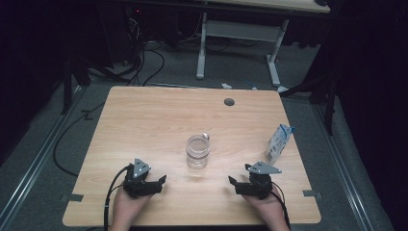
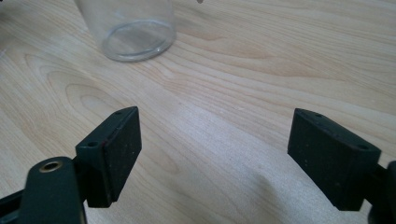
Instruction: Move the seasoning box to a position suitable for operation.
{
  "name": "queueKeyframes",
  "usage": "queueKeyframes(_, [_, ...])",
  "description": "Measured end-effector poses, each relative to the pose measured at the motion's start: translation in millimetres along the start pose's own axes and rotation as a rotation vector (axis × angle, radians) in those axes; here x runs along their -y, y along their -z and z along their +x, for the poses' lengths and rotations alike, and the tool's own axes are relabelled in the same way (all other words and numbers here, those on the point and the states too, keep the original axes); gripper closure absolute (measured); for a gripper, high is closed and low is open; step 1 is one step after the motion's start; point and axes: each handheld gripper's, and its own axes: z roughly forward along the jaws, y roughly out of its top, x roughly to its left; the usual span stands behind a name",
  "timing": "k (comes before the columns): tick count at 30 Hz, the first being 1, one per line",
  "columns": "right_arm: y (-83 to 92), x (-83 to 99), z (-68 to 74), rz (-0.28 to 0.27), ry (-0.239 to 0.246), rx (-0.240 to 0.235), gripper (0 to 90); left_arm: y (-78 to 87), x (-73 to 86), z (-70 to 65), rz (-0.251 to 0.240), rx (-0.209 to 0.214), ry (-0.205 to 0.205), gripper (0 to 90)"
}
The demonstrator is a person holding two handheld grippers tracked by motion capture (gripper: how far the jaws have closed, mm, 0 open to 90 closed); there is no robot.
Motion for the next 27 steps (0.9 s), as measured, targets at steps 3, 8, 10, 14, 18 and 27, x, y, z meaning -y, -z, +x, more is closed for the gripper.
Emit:
queueKeyframes(3, [1.5, 1.2, -0.4, -0.001, 0.01, 0.005, 20.4, 1.0, -2.8, 2.1, -0.023, 0.004, 0.018, 17.6])
queueKeyframes(8, [3.8, 2.2, -1.4, -0.011, 0.011, 0.025, 20.7, -0.5, -3.8, 1.0, -0.013, 0.007, 0.013, 17.5])
queueKeyframes(10, [4.8, 3.1, -2.7, -0.025, 0.002, 0.025, 21.0, -1.7, -4.4, -1.3, -0.01, 0.001, 0.011, 17.5])
queueKeyframes(14, [5.8, 3.4, -3.6, -0.028, 0.006, 0.023, 24.6, -1.6, -3.0, -4.6, -0.029, -0.012, -0.008, 20.4])
queueKeyframes(18, [5.9, 3.6, -2.3, -0.027, 0.023, 0.015, 28.2, 1.6, -3.9, -5.5, -0.043, 0.007, 0.004, 23.0])
queueKeyframes(27, [6.6, 2.3, 1.9, -0.031, 0.064, 0.034, 32.4, 5.5, -4.6, -13.8, -0.097, 0.016, -0.018, 34.0])
